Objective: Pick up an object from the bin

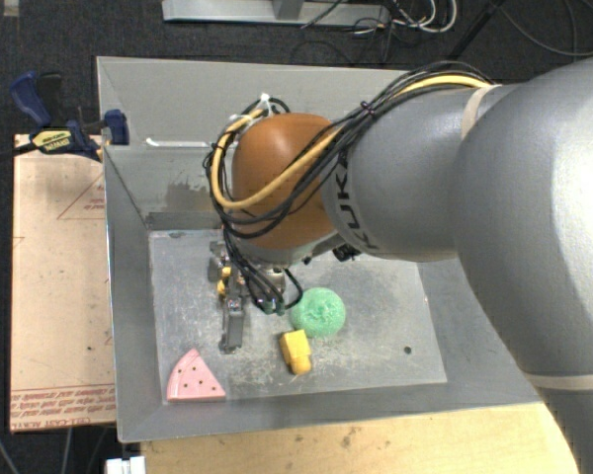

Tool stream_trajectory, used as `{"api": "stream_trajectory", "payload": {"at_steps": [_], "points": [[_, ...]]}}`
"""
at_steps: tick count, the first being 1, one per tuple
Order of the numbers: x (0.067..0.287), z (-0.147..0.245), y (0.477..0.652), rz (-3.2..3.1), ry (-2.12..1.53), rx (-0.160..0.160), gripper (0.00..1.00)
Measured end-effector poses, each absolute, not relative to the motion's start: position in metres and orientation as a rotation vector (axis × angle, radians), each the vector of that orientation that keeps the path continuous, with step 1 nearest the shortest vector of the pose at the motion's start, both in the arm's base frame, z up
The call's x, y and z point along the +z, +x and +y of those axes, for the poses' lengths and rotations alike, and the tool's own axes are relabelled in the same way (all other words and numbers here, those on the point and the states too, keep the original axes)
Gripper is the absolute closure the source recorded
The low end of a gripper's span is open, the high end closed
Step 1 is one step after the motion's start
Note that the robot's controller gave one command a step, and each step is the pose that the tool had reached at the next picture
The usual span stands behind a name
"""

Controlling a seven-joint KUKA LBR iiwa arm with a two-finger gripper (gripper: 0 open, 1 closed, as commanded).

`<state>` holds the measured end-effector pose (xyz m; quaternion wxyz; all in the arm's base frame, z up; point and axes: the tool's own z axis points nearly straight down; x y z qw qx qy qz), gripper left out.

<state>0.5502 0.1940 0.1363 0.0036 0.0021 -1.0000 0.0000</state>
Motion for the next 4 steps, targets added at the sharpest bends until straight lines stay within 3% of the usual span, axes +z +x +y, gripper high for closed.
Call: {"api": "stream_trajectory", "payload": {"at_steps": [1,2,3,4], "points": [[0.141,0.193,0.552,-3.142,0.0,-0.002,0.0],[0.097,0.16,0.583,-3.125,0.402,-0.006,0.0],[0.086,0.143,0.596,-3.101,0.531,-0.005,0.0],[0.097,0.139,0.602,-3.137,0.218,-0.004,0.0]]}}
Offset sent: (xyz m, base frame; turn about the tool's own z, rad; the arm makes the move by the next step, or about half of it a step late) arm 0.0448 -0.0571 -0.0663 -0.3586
